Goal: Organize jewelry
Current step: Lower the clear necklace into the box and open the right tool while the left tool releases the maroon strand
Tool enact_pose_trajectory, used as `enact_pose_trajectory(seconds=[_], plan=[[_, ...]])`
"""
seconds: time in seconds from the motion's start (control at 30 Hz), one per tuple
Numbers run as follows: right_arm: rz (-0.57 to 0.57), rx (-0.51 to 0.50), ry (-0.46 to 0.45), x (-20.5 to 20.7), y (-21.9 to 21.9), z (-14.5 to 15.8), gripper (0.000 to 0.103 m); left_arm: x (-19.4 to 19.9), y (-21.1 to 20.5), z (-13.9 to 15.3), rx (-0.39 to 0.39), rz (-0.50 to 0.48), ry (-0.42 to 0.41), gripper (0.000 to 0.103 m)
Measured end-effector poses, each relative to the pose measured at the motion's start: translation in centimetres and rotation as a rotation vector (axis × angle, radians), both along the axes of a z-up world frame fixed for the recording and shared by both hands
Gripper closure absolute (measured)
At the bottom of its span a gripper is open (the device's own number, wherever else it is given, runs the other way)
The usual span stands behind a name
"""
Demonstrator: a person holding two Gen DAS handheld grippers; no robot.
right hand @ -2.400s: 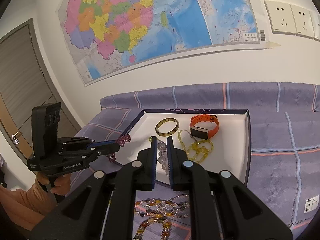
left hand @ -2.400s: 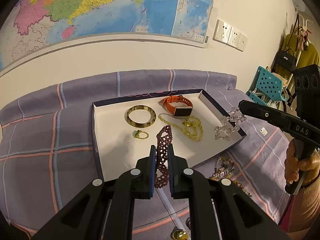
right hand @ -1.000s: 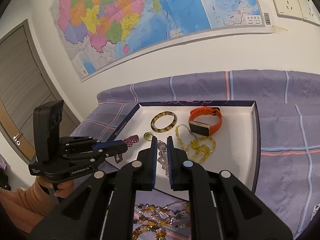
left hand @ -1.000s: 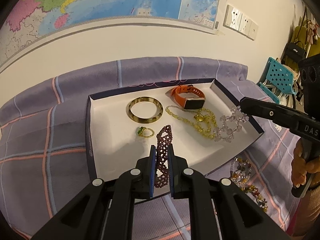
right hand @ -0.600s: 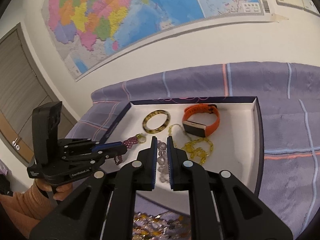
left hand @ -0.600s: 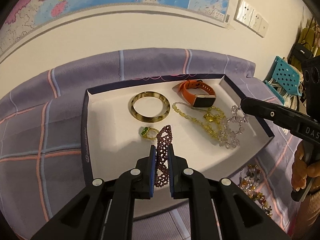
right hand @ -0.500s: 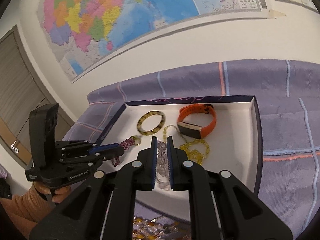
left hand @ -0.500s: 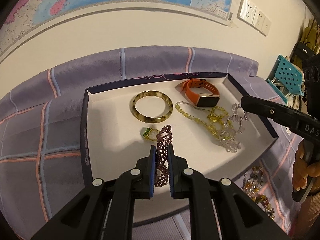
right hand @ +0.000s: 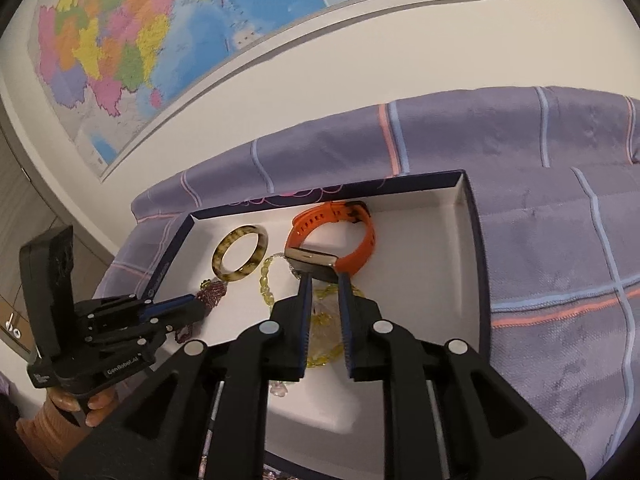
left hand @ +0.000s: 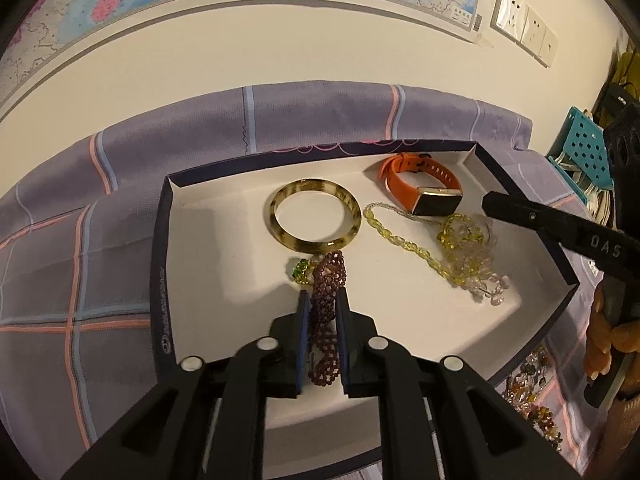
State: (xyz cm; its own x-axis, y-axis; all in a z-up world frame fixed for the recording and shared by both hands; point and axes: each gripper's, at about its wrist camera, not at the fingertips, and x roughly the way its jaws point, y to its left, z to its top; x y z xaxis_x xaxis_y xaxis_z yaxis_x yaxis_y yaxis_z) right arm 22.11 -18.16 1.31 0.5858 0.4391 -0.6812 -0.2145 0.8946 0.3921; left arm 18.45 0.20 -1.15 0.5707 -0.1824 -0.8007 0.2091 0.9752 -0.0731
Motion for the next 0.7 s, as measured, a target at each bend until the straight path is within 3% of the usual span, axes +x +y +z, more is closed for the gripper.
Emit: enact_pose_trajectory(seconds=[0.1, 0.2, 0.23, 0.4, 0.5, 0.7], plan=[[0.000, 0.013, -0.023, -0.9, -0.4, 0.7, 0.075, -0.2, 0.0, -0.1, 0.005, 0.002, -0.007, 0.086], [0.036, 0.022, -0.059, -2.7, -0.3, 2.0, 0.064, -0.9, 0.4, 0.7, -0.010, 0.000, -0.038, 0.072], [0.052, 0.019, -0.070, -3.4, -0.2, 2.5, 0.063, -1.3, 0.4, 1.0, -0.011, -0.001, -0.050, 0.063], [0.167, -0.027, -0.116, -8.4, 0.9, 3.9, 0.057, -4.5, 1.2, 3.6, -0.037, -0.008, -0.143, 0.040], [0.230, -0.058, -0.104, -11.2, 1.6, 3.6, 0.057, -7.2, 1.7, 4.8, -0.056, -0.031, -0.196, 0.040], [0.289, -0.153, -0.043, -15.6, 2.5, 1.2, 0.057, -10.8, 2.7, 4.4, -0.072, -0.045, -0.193, 0.040]])
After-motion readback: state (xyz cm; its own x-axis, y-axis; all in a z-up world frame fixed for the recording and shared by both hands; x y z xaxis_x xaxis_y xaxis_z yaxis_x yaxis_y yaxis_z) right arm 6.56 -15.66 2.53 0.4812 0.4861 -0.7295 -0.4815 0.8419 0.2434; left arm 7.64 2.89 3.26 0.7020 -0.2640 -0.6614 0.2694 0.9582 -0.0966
